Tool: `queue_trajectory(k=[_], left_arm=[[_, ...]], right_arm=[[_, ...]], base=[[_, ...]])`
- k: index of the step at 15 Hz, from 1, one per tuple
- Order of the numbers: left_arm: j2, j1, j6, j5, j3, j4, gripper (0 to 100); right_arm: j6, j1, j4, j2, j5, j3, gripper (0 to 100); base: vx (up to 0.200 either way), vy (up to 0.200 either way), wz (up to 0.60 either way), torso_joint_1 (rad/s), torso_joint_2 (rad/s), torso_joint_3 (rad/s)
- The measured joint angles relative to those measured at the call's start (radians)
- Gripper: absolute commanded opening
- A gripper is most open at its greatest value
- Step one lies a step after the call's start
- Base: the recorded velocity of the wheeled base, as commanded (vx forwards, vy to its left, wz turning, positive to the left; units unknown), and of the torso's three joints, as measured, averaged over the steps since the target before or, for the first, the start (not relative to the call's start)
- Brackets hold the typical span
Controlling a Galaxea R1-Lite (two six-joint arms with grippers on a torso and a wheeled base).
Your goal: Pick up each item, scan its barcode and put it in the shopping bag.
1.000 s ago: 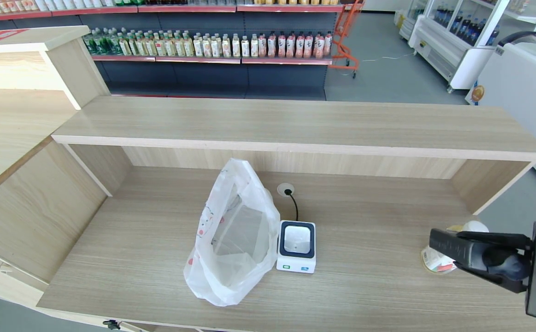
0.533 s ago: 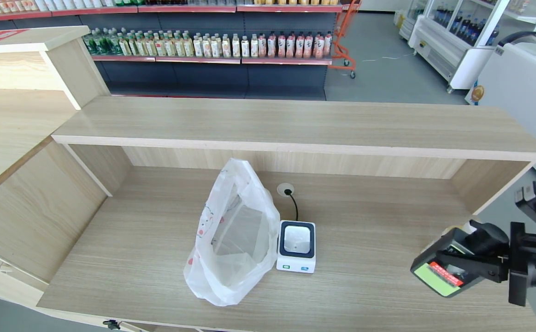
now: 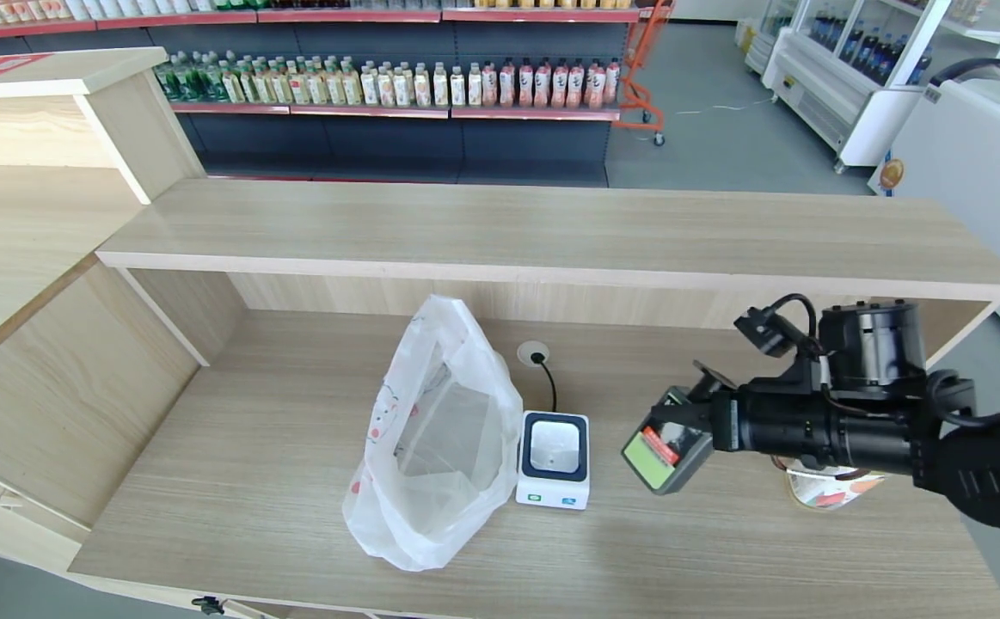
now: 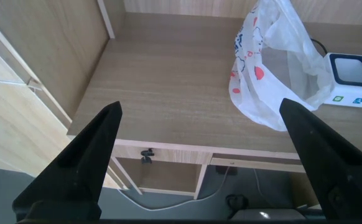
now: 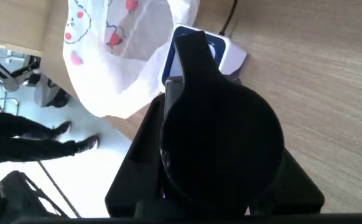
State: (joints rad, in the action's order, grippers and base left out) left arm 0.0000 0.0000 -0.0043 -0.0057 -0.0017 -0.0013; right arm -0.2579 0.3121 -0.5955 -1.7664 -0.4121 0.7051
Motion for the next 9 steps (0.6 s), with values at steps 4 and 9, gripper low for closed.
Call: queue_trajectory(k=[4,9], left_arm=[[0.000,0.000,0.000,0.000,0.000,0.000,100],[0.000,0.000,0.000,0.000,0.000,0.000,100]], right_arm=[[-0.147,0.117,-0.057,-0.151,0.139,0.099,0],[-0.150,0.147,-0.109,-0.242,0.143,0.139,0]], base=[[0.000,0.000,0.00,0.000,0.00,0.000],[0.000,0.000,0.00,0.000,0.00,0.000]])
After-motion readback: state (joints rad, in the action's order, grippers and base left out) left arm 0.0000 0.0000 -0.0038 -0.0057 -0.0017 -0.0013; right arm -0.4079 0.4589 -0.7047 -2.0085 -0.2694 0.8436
